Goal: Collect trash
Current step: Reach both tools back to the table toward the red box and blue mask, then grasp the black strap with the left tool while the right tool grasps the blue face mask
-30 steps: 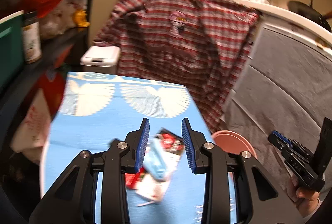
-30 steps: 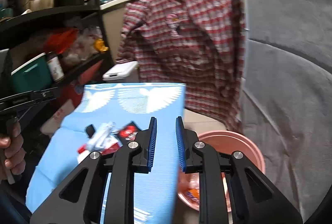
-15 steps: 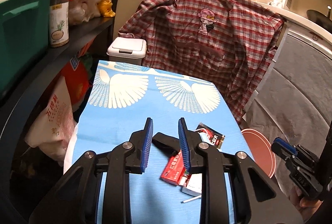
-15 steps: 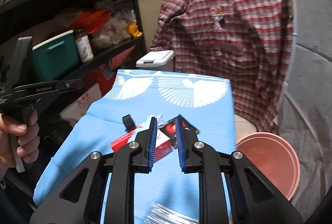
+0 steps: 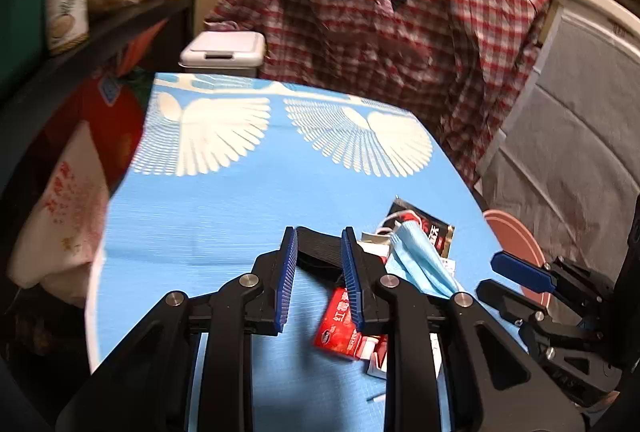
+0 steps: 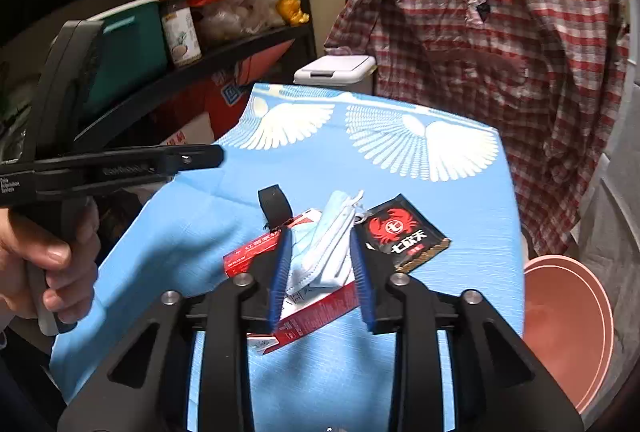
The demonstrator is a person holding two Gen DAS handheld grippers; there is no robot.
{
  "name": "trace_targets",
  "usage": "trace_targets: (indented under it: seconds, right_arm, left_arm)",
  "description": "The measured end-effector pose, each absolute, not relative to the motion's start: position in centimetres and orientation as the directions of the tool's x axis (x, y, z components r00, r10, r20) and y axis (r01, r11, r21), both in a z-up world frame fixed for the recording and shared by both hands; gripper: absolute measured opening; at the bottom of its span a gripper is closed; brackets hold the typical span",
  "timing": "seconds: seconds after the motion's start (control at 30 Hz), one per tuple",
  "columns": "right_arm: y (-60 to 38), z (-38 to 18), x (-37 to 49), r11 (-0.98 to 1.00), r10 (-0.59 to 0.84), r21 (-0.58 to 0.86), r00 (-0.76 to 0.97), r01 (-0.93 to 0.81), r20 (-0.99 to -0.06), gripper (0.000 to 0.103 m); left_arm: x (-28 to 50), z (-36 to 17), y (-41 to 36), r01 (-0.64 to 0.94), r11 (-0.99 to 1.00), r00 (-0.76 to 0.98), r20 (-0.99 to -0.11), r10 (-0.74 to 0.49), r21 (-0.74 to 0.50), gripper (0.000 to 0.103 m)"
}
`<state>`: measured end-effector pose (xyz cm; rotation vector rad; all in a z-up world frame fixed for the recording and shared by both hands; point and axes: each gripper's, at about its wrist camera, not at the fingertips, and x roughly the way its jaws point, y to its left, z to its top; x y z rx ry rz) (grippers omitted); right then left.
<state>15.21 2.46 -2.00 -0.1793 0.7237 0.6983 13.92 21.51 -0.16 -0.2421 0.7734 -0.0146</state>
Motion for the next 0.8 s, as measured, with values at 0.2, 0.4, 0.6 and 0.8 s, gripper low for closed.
trace_targets:
  seconds: [0.2, 0.4, 0.6, 0.8]
  right_arm:
    - [3.5, -3.8, 16.1, 0.743, 0.515, 0.072, 0.5, -0.666, -0.696, 0.036]
    - [3.9, -4.6, 16.4, 0.731, 0.51, 0.065, 0.48, -0.679, -0.714, 0.036]
    - [3.8, -4.9, 16.5, 0.727, 0.506, 0.061, 0.473, -0.684, -0.721, 0.035]
    - [3.4, -4.7, 16.5, 0.729, 0.503, 0.059, 0.475, -0.682, -0.722, 0.019]
  left_arm:
    - [15.5, -2.3, 20.7, -0.021, 0.975, 0.691, -0.708, -0.146, -0.222, 0.023]
    - [16.4, -3.4, 20.5, 0.009, 0.973, 0.672, -0.719, -0.176, -0.229, 0.029]
    - [17.3, -4.5, 19.0, 0.034, 0.983, 0.644, -0.748, -0.159, -0.18, 0.041]
    - [17.5, -4.7, 19.6, -0.004, 0.985, 0.627, -0.768, -0.131, -0.171, 0.016]
